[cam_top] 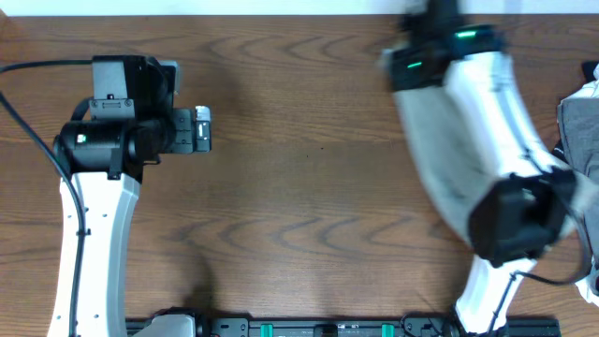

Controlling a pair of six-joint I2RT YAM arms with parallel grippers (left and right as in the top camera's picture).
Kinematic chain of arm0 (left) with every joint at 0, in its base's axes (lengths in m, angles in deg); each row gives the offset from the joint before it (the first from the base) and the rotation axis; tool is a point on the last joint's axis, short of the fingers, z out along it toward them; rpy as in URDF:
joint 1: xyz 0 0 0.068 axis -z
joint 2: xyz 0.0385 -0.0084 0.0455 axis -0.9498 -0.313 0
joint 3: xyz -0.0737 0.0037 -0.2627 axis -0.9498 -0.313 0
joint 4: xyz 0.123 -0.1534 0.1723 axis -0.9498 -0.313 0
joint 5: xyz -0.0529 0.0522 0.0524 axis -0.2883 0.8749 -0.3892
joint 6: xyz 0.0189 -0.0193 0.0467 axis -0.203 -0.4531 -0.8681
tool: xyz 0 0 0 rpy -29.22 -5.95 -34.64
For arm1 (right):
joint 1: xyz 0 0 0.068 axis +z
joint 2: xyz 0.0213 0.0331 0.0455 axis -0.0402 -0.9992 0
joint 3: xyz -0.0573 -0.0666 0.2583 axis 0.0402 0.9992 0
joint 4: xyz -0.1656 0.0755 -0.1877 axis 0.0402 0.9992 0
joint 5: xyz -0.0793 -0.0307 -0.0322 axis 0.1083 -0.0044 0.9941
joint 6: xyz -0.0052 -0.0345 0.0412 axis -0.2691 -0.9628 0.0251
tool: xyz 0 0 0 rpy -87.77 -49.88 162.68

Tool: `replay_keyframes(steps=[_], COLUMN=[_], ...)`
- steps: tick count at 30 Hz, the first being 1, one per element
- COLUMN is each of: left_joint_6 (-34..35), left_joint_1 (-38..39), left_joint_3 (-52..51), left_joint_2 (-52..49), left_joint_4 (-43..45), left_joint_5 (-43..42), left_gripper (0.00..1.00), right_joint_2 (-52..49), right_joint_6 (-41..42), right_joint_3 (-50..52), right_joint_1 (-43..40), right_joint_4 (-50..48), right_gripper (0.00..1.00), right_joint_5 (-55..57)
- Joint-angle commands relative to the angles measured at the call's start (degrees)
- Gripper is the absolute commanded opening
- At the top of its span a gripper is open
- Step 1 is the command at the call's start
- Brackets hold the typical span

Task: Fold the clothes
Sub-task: 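Drag the trousers with the right gripper onto the table center, then grasp the trousers' top edge with both grippers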

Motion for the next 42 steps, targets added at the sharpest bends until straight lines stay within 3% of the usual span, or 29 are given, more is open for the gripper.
replay_keyframes(steps=[1,7,11,15,17,19,25,31,37,42], left_joint_6=[1.3,2.7,2.7,2.6,2.6,2.6,2.6,2.6,2.6,2.6], left_joint_1=[0.0,-0.1,-0.1,-0.1,-0.1,0.0,0.1,1.5,3.0,2.9], left_joint_3=[1.3,1.3,1.3,1.3,1.3,1.3,1.2,1.2,1.2,1.2], left_joint_2=[2.4,3.9,3.6,3.1,2.6,1.7,-3.1,-11.6,-20.6,-23.8], left_joint_4=[-0.7,-0.7,-0.7,-0.6,-0.6,-0.3,0.2,0.7,3.4,5.2], left_joint_5=[8.3,11.1,10.8,5.1,1.4,-2.0,-12.5,-17.5,-17.5,-17.4], left_gripper=[0.98,0.98,0.98,0.98,0.98,0.98,0.98,0.99,0.99,0.98], right_joint_2=[-4.9,-7.4,-5.7,-4.1,-3.5,-3.4,-3.5,-4.4,-4.4,-4.6], right_joint_6=[2.4,-4.3,-2.2,0.9,0.9,1.0,2.8,2.6,3.9,17.7], right_joint_3=[-0.6,-0.6,-0.6,-0.6,-0.6,-0.6,-0.6,1.7,12.5,23.1], right_joint_1=[7.7,19.4,21.0,16.0,12.1,7.9,-2.9,-6.5,-2.8,2.0], right_joint_4=[-0.2,-1.6,-3.3,-3.4,-3.4,-3.0,5.1,10.5,-1.1,-16.2], right_gripper=[0.01,0.01,0.03,0.24,0.44,0.48,0.37,0.10,0.03,0.01], right_joint_5=[-2.4,-4.5,1.3,2.3,1.0,-1.0,-2.0,-5.7,-12.9,-11.4])
